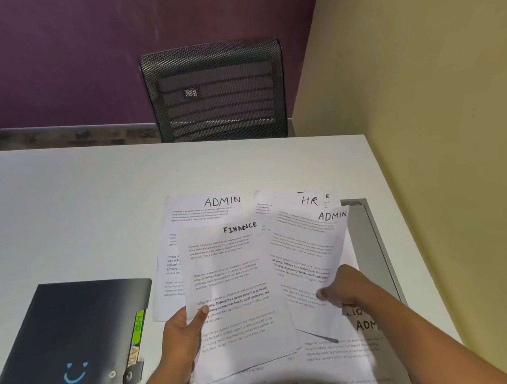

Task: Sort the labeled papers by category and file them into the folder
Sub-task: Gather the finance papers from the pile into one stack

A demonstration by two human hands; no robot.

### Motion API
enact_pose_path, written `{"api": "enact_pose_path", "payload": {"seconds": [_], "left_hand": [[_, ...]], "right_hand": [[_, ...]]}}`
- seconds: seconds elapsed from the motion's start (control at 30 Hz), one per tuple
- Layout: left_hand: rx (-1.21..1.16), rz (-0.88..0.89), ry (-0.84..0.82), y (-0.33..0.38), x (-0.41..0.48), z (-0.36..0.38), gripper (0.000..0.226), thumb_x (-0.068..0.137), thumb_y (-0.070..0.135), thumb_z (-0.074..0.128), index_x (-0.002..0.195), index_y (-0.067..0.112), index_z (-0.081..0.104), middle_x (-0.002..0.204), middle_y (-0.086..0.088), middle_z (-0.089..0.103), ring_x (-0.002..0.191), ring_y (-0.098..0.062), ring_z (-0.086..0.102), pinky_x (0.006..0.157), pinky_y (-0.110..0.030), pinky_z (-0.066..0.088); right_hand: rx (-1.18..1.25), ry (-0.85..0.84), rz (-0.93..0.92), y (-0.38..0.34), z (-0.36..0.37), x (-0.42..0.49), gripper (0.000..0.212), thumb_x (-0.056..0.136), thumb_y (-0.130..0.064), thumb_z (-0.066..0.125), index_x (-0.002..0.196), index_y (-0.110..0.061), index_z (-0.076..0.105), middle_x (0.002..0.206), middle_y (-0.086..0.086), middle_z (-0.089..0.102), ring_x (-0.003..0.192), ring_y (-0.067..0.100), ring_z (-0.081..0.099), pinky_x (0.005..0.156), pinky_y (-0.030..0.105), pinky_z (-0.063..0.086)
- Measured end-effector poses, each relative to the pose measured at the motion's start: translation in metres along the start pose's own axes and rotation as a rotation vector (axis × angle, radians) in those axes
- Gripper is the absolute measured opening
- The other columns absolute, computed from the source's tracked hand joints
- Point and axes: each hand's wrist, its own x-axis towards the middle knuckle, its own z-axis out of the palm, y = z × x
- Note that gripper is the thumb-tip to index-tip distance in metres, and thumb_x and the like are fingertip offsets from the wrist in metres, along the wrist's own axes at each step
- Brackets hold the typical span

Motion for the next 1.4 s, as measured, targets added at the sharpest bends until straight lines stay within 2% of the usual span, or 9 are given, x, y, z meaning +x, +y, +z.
{"api": "enact_pose_path", "payload": {"seconds": [0.17,0.43,0.67,0.73,0.87,1.03,1.13,1.27,1.4], "left_hand": [[-0.01,-0.008,-0.005,-0.002,0.002,-0.001,0.018,0.09,0.009,0.068,0.106,0.017,0.073,0.096,0.0,0.078,0.093,-0.021,0.072,0.081,-0.032,0.055],[-0.018,-0.022,0.001,0.0,0.001,0.0,0.015,0.09,0.01,0.068,0.103,0.014,0.074,0.093,-0.003,0.079,0.089,-0.024,0.073,0.081,-0.036,0.057],[0.0,-0.013,0.006,-0.002,0.004,-0.002,0.012,0.09,0.011,0.069,0.097,0.018,0.074,0.091,-0.002,0.079,0.09,-0.026,0.073,0.08,-0.039,0.057],[-0.008,-0.01,0.002,-0.002,0.004,-0.002,0.012,0.09,0.01,0.069,0.098,0.017,0.074,0.091,-0.002,0.079,0.09,-0.025,0.073,0.08,-0.038,0.057],[0.006,-0.006,-0.003,-0.006,0.007,-0.003,0.016,0.09,0.01,0.069,0.103,0.016,0.074,0.099,-0.005,0.078,0.097,-0.026,0.072,0.092,-0.045,0.055],[0.046,-0.004,0.001,-0.009,0.01,-0.005,0.016,0.089,0.014,0.071,0.103,0.02,0.073,0.101,-0.002,0.078,0.098,-0.026,0.072,0.094,-0.049,0.055],[0.063,0.003,0.01,-0.009,0.009,-0.005,0.015,0.09,0.014,0.07,0.102,0.021,0.073,0.099,-0.001,0.078,0.096,-0.024,0.072,0.092,-0.046,0.055],[0.078,0.009,0.012,-0.008,0.009,-0.003,0.017,0.09,0.015,0.07,0.106,0.02,0.072,0.101,-0.001,0.077,0.098,-0.024,0.071,0.093,-0.046,0.055],[0.089,0.01,0.009,-0.002,0.007,-0.001,0.017,0.091,0.016,0.069,0.107,0.021,0.07,0.101,0.002,0.075,0.099,-0.022,0.07,0.095,-0.043,0.053]], "right_hand": [[0.06,0.398,0.038,0.004,-0.002,0.005,0.044,0.076,-0.048,0.068,0.102,-0.014,0.06,0.097,0.003,0.066,0.079,0.023,0.064,0.067,0.033,0.057],[0.175,0.405,0.247,0.007,0.004,0.014,0.089,0.068,-0.045,0.083,0.133,-0.005,0.037,0.13,0.019,0.042,0.118,0.04,0.051,0.093,0.05,0.052],[0.446,0.313,0.201,0.014,0.001,0.016,0.027,0.07,-0.014,0.079,0.071,-0.007,0.053,0.069,0.01,0.065,0.064,0.028,0.065,0.058,0.027,0.047],[0.527,0.33,0.181,0.013,-0.001,0.014,0.03,0.073,-0.012,0.075,0.061,-0.011,0.047,0.06,0.008,0.058,0.057,0.024,0.057,0.056,0.025,0.042],[0.787,0.314,0.093,0.013,-0.006,0.01,0.035,0.078,-0.004,0.072,0.061,-0.012,0.041,0.049,0.006,0.044,0.043,0.018,0.041,0.046,0.023,0.04],[1.036,0.317,0.089,0.016,-0.011,0.01,0.02,0.091,-0.023,0.069,0.081,-0.008,0.059,0.056,0.005,0.058,0.052,0.022,0.054,0.057,0.032,0.051],[0.992,0.365,0.125,0.025,-0.009,0.015,0.019,0.089,-0.008,0.068,0.107,-0.005,0.062,0.077,0.014,0.068,0.064,0.03,0.067,0.062,0.039,0.059],[0.781,0.301,0.122,0.031,-0.006,0.014,0.019,0.083,-0.005,0.074,0.073,-0.002,0.058,0.061,0.014,0.059,0.042,0.02,0.046,0.04,0.023,0.043],[0.598,0.379,0.055,0.028,-0.005,0.014,0.019,0.081,-0.023,0.078,0.074,-0.006,0.074,0.07,0.014,0.074,0.062,0.032,0.069,0.063,0.047,0.062]]}}
